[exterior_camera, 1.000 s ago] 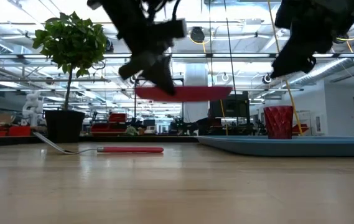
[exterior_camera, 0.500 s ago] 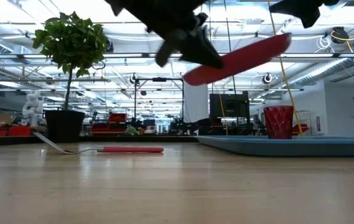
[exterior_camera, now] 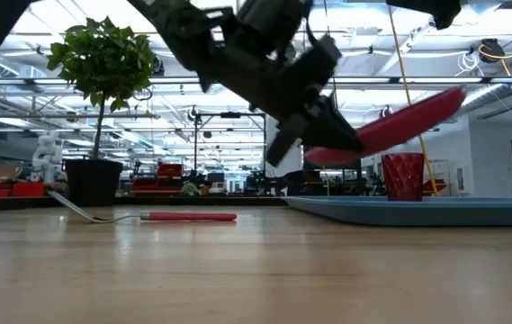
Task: Pick and place plate/cup/fork/spoon on tray
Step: Put the pink plate on the blue tray
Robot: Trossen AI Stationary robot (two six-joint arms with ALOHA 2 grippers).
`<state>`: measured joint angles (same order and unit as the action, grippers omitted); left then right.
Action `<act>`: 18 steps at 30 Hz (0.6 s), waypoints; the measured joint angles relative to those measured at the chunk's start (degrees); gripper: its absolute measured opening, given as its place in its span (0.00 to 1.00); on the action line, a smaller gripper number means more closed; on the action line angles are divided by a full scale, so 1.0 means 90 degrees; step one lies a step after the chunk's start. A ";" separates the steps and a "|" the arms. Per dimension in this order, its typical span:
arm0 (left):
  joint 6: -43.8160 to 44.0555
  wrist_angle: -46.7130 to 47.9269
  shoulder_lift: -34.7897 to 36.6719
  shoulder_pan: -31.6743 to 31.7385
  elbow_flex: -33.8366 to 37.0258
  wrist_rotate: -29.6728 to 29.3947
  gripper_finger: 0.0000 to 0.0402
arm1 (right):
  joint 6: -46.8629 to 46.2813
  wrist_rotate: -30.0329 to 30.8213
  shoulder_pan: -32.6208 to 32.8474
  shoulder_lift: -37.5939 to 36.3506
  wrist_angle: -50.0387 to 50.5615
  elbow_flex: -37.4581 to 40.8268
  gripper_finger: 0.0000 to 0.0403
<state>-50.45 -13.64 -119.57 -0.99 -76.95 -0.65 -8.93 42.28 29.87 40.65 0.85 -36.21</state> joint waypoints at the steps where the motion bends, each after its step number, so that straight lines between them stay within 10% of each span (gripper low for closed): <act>1: -0.0003 0.0014 -0.0112 0.0008 -0.0141 0.0077 0.03 | 0.0000 -0.0002 0.0000 0.0035 0.0004 0.0000 0.48; 18: 0.0317 0.1572 -0.1192 0.0129 -0.1778 0.0275 0.04 | -0.0078 -0.0036 0.0250 0.0136 -0.0021 0.0000 0.48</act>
<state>-47.60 0.50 -130.30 0.18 -92.95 1.82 -9.63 41.95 32.12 41.87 0.65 -36.21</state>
